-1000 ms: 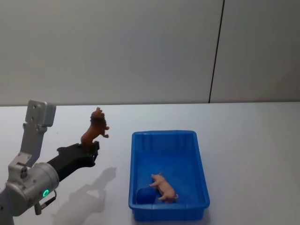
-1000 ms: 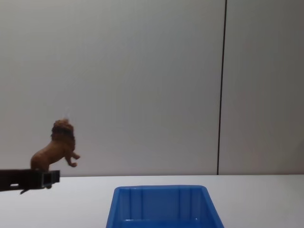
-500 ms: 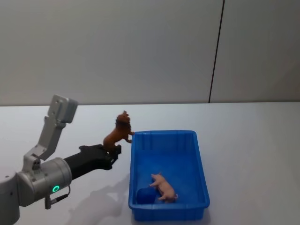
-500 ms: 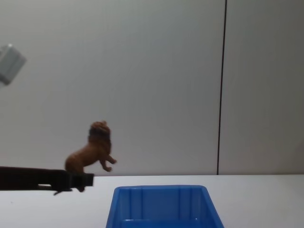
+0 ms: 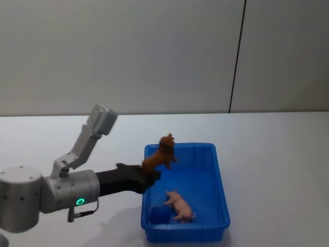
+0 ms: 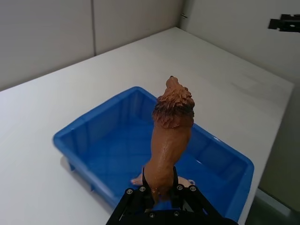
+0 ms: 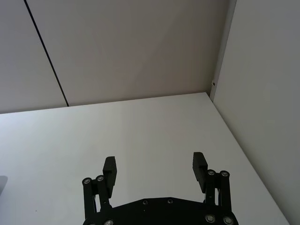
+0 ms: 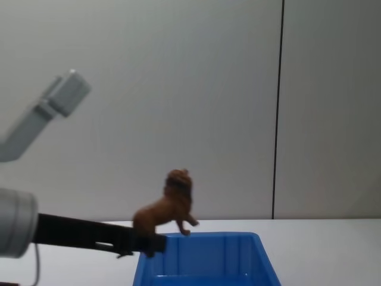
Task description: Pick up the two dolls from the table and place them into the box.
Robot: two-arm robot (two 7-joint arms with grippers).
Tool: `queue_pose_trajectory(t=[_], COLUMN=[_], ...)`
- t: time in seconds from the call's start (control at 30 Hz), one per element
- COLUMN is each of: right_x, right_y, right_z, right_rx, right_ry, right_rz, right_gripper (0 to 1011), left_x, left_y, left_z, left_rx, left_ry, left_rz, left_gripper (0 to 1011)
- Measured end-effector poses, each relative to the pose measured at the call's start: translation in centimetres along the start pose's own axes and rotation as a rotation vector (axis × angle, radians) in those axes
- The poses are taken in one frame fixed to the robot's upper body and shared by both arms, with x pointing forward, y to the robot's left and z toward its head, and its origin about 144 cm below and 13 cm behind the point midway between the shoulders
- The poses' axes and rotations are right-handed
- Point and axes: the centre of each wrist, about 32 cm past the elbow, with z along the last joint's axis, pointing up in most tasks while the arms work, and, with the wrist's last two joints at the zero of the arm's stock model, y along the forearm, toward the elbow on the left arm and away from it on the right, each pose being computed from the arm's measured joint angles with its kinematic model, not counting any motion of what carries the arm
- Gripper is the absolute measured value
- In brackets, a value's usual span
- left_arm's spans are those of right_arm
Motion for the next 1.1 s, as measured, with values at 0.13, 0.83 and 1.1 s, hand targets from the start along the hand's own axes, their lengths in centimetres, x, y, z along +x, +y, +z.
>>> queue_pose_trajectory(t=[0.13,0.83,1.1], right_x=[0.0,0.0,0.0], right_y=[0.0,0.0,0.0], right_z=[0.0,0.0,0.0], right_rx=[0.0,0.0,0.0], right_ry=[0.0,0.0,0.0], right_rz=[0.0,0.0,0.0], right_gripper=[1001,1001,1001], left_x=[0.4,2.0,2.0], left_y=[-1.2,-6.5,-6.1], left_z=[0.5,2.8,2.9], left_rx=[0.025,0.125,0.108], left_ry=[-0.013,-0.088,-0.088], left_rz=[-0.057,-0.309,-0.29], left_gripper=[196,823,1001])
